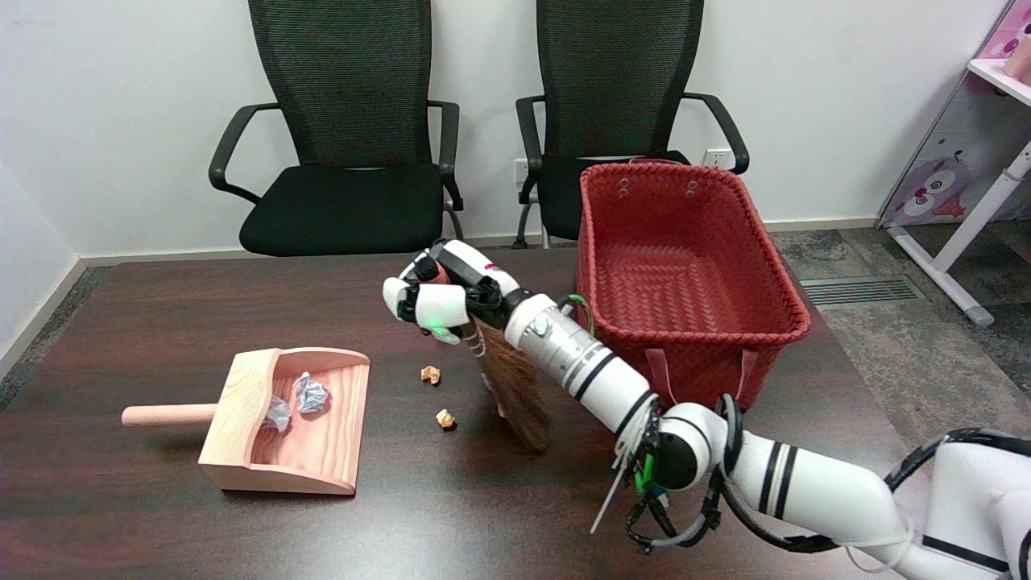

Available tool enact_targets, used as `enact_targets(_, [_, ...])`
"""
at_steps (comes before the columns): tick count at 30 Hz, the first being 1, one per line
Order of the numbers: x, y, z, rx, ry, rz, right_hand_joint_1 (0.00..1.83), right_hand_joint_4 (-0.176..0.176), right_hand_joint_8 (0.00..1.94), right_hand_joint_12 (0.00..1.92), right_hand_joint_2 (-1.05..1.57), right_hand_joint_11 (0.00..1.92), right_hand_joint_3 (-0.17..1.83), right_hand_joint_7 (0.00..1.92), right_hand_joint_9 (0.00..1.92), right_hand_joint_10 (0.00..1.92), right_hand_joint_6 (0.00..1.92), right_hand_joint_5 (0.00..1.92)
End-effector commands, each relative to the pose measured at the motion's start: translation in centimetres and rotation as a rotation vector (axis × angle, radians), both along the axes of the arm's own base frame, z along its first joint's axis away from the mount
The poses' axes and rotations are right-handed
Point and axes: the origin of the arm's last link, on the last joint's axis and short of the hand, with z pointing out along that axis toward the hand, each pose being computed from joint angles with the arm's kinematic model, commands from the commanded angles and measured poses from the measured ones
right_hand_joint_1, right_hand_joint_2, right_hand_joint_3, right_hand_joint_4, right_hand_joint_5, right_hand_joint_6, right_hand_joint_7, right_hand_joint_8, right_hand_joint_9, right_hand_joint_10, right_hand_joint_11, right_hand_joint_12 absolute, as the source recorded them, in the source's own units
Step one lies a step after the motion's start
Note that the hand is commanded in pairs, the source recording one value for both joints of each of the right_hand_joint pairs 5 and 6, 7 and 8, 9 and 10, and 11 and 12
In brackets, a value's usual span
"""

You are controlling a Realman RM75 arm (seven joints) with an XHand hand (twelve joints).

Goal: Sweep the paper ball into the dustpan.

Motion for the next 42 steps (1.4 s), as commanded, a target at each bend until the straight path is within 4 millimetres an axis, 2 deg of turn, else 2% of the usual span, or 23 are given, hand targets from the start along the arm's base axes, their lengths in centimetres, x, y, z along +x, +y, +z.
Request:
enact_targets(1, [1.0, -1.5, -2.9, 0.045, -0.248, -0.075, 0.80, 0.023, 1.92, 1.92, 0.74, 1.92, 1.61, 1.92, 1.92, 1.92, 1.92, 1.92])
enact_targets(9, [2.1, -1.6, -2.7, 0.040, -0.383, -0.064, 0.78, 0.019, 1.92, 1.92, 0.68, 1.92, 1.61, 1.92, 1.92, 1.92, 1.92, 1.92])
enact_targets(16, [3.4, -1.8, -1.5, 0.008, -0.543, -0.038, 0.77, 0.015, 1.92, 1.92, 0.62, 1.92, 1.59, 1.92, 1.92, 1.92, 1.92, 1.92])
enact_targets(21, [3.8, -1.7, -1.0, 0.006, -0.586, -0.021, 0.77, 0.012, 1.92, 1.92, 0.55, 1.92, 1.60, 1.92, 1.92, 1.92, 1.92, 1.92])
enact_targets(30, [5.6, -1.0, 0.6, -0.007, -0.570, 0.082, 0.77, 0.011, 1.92, 1.92, 0.57, 1.92, 1.54, 1.92, 1.92, 1.92, 1.92, 1.92])
enact_targets(35, [6.6, 0.5, 1.9, -0.091, -0.444, 0.211, 0.74, 0.020, 1.92, 1.92, 0.85, 1.92, 1.37, 1.92, 1.92, 1.92, 1.92, 1.92])
enact_targets(42, [7.3, 2.5, 3.8, -0.155, -0.437, 0.257, 0.74, 0.025, 1.92, 1.92, 0.94, 1.92, 1.34, 1.92, 1.92, 1.92, 1.92, 1.92])
